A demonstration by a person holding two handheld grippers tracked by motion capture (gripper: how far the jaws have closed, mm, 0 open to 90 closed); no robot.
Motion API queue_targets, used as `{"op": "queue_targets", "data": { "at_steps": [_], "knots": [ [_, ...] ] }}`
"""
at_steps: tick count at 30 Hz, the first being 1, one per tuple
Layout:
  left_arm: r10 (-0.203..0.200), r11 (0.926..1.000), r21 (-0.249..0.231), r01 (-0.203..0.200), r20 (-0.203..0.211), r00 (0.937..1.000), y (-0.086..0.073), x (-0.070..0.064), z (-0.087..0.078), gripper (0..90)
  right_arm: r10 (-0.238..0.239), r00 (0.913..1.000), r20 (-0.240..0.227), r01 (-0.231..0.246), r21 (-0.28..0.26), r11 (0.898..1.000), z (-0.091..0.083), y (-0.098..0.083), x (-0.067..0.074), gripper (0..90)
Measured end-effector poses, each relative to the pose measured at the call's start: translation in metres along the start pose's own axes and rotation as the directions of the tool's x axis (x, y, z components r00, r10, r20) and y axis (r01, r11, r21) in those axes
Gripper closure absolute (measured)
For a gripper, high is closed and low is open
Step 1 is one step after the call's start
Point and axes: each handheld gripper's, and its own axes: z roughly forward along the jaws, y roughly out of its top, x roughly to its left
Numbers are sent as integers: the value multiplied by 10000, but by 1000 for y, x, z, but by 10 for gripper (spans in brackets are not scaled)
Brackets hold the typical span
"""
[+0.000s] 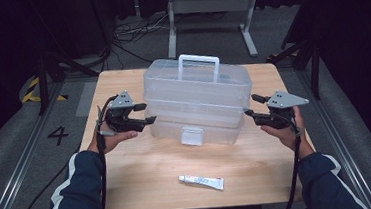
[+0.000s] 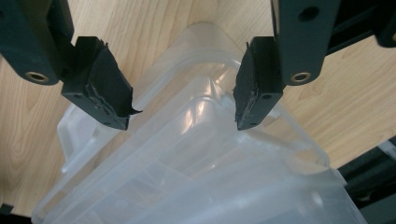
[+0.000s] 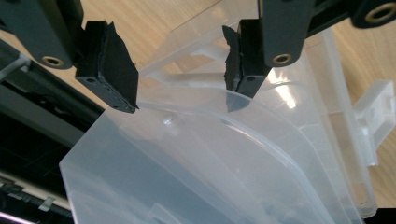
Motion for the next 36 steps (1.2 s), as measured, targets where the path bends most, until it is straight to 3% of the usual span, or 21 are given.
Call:
{"op": "queue_targets", "data": {
  "at_steps": [5,6,13,24,26,31,36],
  "knots": [
    [365,9978,549,-359,-86,9993,-6,-3,8,367,-39,9997,249,49,-420,9991,-3,3,-1,492],
    [290,9974,661,-292,33,9996,-7,-3,10,365,-30,9995,305,44,-446,9990,-4,4,0,494],
    [528,9951,837,-527,5,9986,-7,-4,14,366,-66,9990,442,98,-738,9972,-5,9,-1,554],
    [225,9972,701,-252,387,9990,-8,-4,13,376,172,9969,766,-95,-997,9950,-4,15,-7,597],
    [391,9967,693,-415,355,9986,-8,-4,12,381,294,9959,854,-205,-1027,9945,-3,16,-9,603],
    [375,9970,649,-419,688,9969,-8,-7,11,414,471,9931,1071,-341,-1203,9921,-1,20,-13,654],
    [870,9915,902,-935,737,9935,-4,-16,14,426,563,9907,1238,-386,-1409,9893,1,26,-15,713]
  ]
}}
